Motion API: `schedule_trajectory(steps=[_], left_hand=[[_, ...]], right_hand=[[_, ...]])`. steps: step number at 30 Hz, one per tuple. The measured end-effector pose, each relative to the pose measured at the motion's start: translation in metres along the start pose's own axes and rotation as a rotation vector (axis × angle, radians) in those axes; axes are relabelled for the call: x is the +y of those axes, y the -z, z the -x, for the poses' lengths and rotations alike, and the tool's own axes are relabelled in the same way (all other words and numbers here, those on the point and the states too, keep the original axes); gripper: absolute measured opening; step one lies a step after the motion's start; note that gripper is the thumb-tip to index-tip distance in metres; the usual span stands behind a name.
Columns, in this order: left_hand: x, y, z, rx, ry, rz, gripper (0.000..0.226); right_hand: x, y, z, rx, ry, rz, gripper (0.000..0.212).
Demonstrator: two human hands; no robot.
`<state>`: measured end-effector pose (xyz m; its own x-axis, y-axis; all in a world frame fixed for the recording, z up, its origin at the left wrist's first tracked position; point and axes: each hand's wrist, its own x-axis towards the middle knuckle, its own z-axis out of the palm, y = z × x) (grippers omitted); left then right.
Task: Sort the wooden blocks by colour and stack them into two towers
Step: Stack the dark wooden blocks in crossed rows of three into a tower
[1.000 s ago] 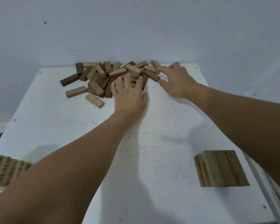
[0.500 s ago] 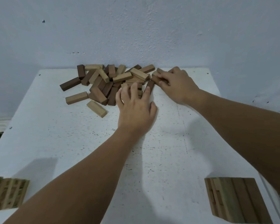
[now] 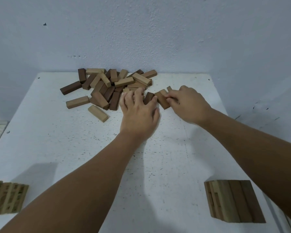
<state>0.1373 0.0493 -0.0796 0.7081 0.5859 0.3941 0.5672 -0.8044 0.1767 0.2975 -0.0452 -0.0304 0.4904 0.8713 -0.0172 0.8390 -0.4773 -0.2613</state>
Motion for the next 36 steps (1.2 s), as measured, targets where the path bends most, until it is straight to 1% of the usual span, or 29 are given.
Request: schedule_trajectory(steps=[4,7,10,13,18,22,26,30,33,36], left_hand=[[0.0,0.004,-0.001,0.001,-0.009,0.024,0.042],[-0.002,0.004,0.001,0.0,-0.028,0.035,0.035],[-0.002,0.008,0.006,0.002,-0.018,0.062,0.029],[-0.005,0.014,0.01,-0.018,-0.062,0.034,0.022],[-0.008,0.037,0.023,-0.116,-0.132,0.016,0.024],[-0.007,0.061,0.053,-0.182,-0.141,-0.019,0.031],[-0.015,0.093,0.094,-0.287,-0.109,-0.032,0.038],[-0.033,0.118,0.138,-0.316,-0.067,0.061,0.049],[-0.047,0.129,0.169,-0.306,-0.039,0.133,0.053],[-0.058,0.134,0.192,-0.293,-0.03,0.198,0.051]], right_hand=[[-0.003,0.006,0.017,-0.03,0.029,0.127,0.032],[-0.008,0.006,0.027,-0.037,0.054,0.193,0.034],[-0.009,0.005,0.036,-0.047,0.062,0.209,0.032],[-0.012,0.004,0.047,-0.055,0.076,0.232,0.031],[-0.025,0.006,0.064,-0.1,0.055,0.246,0.032],[-0.048,0.008,0.091,-0.145,0.056,0.29,0.032],[-0.084,0.014,0.13,-0.159,0.095,0.347,0.028],[-0.124,0.008,0.166,-0.183,0.164,0.303,0.028],[-0.139,-0.005,0.189,-0.18,0.184,0.205,0.026],[-0.146,-0.016,0.206,-0.153,0.169,0.101,0.027]])
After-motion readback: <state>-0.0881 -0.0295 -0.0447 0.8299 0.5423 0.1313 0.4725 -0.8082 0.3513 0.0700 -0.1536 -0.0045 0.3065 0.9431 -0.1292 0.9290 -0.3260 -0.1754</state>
